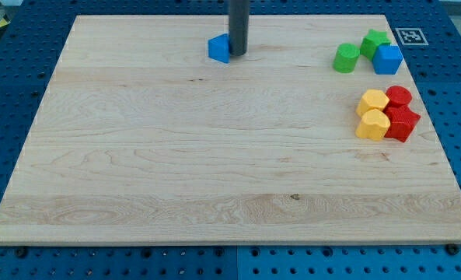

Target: Push the blue cube into the blue triangle

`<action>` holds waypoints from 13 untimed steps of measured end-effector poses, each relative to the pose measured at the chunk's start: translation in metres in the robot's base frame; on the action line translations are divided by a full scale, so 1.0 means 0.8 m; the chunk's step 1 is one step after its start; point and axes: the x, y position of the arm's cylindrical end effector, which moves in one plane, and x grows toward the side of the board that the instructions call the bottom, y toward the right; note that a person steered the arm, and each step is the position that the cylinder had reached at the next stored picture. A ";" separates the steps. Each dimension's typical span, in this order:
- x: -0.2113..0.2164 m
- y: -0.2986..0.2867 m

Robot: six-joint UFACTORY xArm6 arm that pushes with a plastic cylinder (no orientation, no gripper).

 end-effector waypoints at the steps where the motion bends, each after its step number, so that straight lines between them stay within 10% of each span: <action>1: -0.028 0.019; 3: -0.125 0.128; 5: -0.114 0.410; 10: 0.110 0.319; 13: 0.039 0.433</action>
